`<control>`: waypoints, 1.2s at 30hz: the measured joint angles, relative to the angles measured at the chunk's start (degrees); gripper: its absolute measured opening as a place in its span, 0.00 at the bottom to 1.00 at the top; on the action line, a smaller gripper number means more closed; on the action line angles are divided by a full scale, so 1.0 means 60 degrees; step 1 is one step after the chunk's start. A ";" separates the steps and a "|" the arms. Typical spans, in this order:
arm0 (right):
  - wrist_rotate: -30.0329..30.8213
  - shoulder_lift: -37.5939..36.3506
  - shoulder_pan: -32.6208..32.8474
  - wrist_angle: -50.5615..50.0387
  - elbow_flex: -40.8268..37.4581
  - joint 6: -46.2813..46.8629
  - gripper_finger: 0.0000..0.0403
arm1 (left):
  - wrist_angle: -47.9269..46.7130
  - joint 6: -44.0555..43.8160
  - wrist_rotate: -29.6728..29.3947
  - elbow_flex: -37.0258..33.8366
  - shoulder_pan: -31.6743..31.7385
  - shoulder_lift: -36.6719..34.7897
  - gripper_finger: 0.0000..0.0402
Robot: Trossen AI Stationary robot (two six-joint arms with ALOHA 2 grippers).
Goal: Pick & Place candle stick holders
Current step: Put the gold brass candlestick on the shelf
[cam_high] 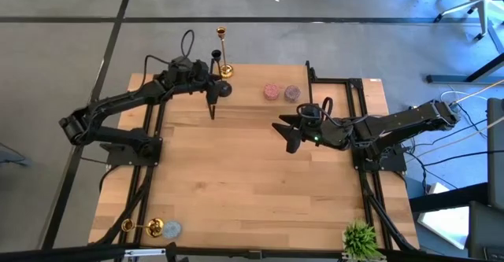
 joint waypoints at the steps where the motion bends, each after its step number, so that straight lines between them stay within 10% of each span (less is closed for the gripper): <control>1: 0.0000 0.0000 0.0000 -0.0017 0.0000 0.0000 0.63 | 0.0010 0.0007 -0.0035 -0.0001 0.0000 -0.0002 0.33; 14: 0.0000 0.0000 -0.0004 -0.0018 0.0000 0.0000 0.63 | 0.0036 0.0561 -0.0530 -0.0001 0.0004 -0.0006 0.03; 36: 0.0007 0.0000 -0.0007 -0.0014 0.0000 0.0004 0.63 | 0.0677 0.1081 -0.0643 -0.0005 0.0004 0.0409 0.03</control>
